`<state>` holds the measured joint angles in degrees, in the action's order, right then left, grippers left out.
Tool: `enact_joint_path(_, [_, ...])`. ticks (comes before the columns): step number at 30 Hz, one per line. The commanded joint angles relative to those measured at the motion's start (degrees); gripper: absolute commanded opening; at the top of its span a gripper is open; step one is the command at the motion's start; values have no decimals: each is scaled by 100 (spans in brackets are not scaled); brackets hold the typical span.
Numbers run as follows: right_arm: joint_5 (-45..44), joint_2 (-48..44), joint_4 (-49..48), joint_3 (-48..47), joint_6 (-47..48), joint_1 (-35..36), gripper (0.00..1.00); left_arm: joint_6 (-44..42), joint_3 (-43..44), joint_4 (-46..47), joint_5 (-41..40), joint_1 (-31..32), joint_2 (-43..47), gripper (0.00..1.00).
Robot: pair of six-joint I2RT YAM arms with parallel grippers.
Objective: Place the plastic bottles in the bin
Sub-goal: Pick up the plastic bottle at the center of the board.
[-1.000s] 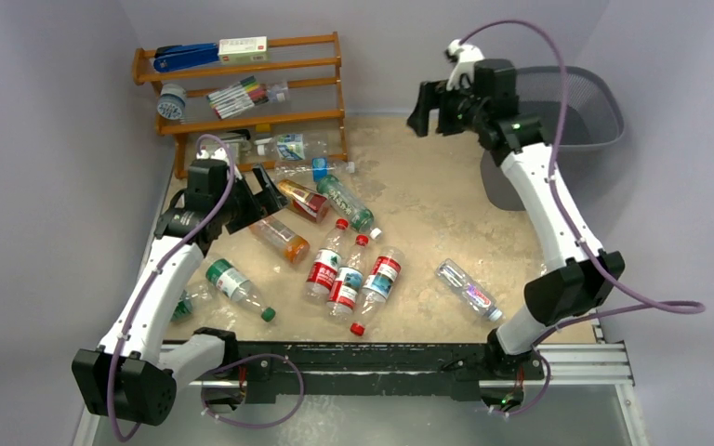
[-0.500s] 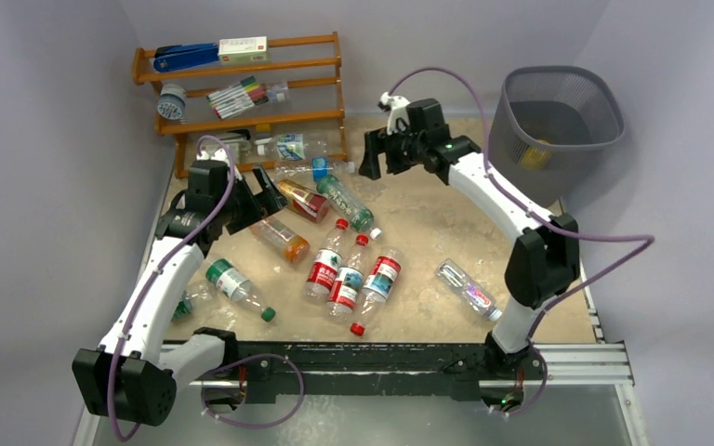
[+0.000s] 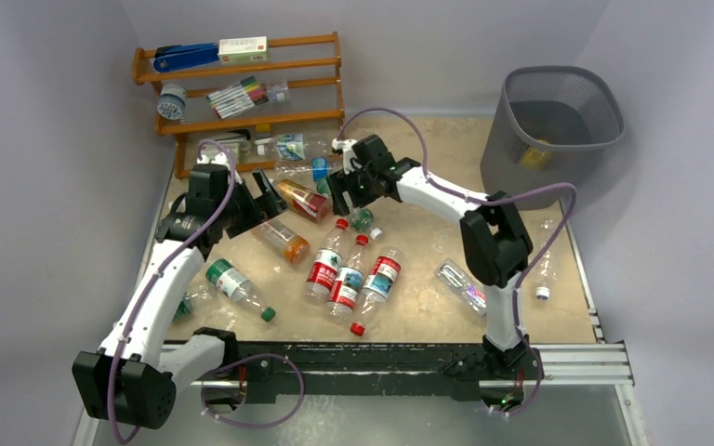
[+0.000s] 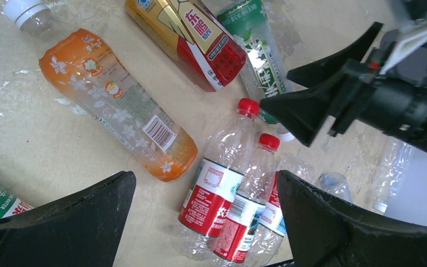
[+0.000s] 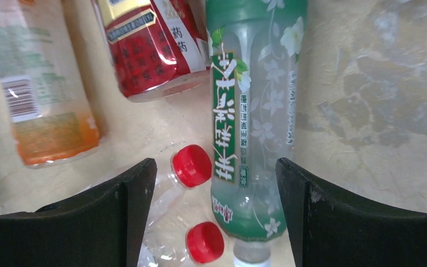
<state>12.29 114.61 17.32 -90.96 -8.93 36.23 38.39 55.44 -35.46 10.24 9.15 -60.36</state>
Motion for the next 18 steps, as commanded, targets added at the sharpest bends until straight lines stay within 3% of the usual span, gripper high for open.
enact_joint_path(1, [-528, 203, -12, -368, 124, 116, 82, 58, -52, 177, 17, 26, 173, 99])
enact_joint_path(11, [-1063, 861, 272, -784, 238, 153, 82, 67, -82, 181, 32, 21, 212, 99])
enact_joint_path(18, [-1077, 931, 475, -904, 358, 151, 58, 74, -84, 186, 45, 26, 216, 99])
